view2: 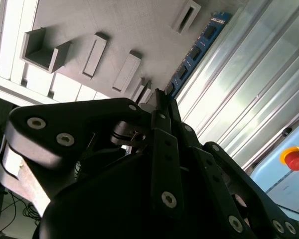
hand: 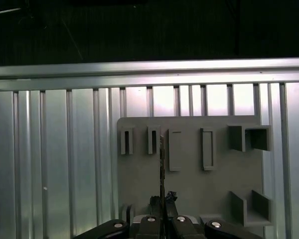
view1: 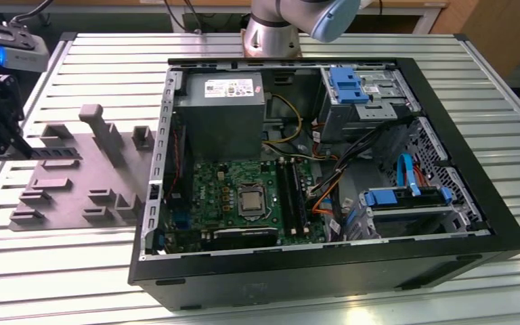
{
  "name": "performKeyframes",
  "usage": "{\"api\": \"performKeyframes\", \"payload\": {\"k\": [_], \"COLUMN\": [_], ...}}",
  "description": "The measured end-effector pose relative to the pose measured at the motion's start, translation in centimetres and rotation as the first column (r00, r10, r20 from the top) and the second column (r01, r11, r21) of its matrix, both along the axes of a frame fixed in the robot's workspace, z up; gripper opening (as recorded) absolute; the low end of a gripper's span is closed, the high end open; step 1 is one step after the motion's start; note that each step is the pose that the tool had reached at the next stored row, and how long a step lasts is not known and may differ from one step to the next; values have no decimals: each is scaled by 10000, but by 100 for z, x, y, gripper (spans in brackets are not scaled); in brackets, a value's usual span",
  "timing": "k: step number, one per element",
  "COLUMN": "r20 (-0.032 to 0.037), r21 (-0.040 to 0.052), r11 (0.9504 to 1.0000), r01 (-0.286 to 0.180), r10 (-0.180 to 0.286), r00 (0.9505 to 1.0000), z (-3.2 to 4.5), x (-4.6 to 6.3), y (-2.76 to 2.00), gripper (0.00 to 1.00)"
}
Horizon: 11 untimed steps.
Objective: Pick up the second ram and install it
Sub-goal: 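Pick up the second ram and move it above second insertion slot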
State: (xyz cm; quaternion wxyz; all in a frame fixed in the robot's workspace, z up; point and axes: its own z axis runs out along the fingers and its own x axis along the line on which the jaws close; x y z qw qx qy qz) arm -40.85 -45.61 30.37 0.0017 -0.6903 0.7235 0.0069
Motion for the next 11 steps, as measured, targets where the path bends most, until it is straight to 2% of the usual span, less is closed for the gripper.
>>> {"api": "performKeyframes", "payload": {"k": [11], "r20": [-1], "r21": [0], "r11": [10000], "r01": [1], "r10": [-1], "r00": [10000], "z": [41], "x": [0], "y": [2], "gripper": [14]}}
